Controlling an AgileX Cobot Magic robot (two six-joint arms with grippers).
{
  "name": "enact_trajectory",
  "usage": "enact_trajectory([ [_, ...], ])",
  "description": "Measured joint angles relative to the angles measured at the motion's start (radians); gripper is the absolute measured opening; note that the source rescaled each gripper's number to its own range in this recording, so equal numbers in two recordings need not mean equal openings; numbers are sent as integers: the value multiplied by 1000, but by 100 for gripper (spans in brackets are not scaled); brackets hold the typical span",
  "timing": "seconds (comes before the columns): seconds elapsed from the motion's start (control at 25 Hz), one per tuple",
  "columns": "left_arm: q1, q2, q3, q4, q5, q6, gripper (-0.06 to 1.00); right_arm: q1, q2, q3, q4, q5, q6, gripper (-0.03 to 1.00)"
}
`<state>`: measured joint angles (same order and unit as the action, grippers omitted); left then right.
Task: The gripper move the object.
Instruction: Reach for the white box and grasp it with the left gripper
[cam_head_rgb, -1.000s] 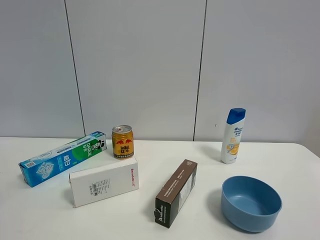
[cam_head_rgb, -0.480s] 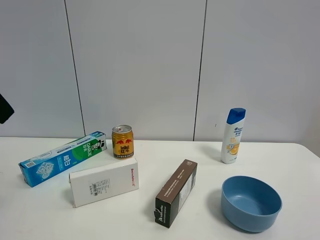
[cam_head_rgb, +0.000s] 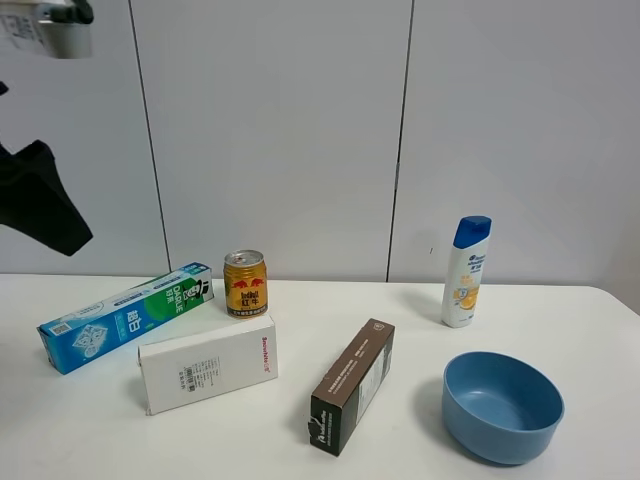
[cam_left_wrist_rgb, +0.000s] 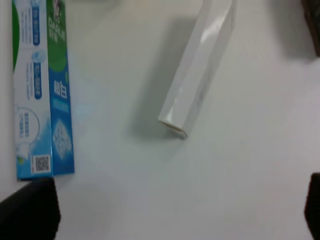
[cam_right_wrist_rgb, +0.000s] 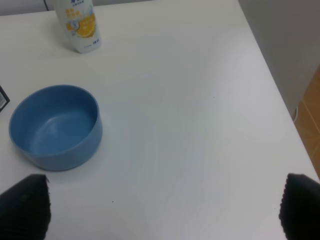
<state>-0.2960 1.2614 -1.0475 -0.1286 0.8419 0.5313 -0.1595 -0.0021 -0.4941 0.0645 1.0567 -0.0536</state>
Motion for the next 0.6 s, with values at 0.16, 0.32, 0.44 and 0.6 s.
enact_trajectory([
  [0.16, -50, 93, -82, 26, -1, 0, 100, 0, 0, 0, 0, 0, 0, 100],
  [0.32, -110, 194, -150, 53, -4, 0, 100, 0, 0, 0, 0, 0, 0, 100],
  [0.44, -151, 260, -174, 74, -21, 19, 100, 0, 0, 0, 0, 0, 0, 100],
  [0.6, -188, 332, -179, 120, -49, 51, 100, 0, 0, 0, 0, 0, 0, 100],
])
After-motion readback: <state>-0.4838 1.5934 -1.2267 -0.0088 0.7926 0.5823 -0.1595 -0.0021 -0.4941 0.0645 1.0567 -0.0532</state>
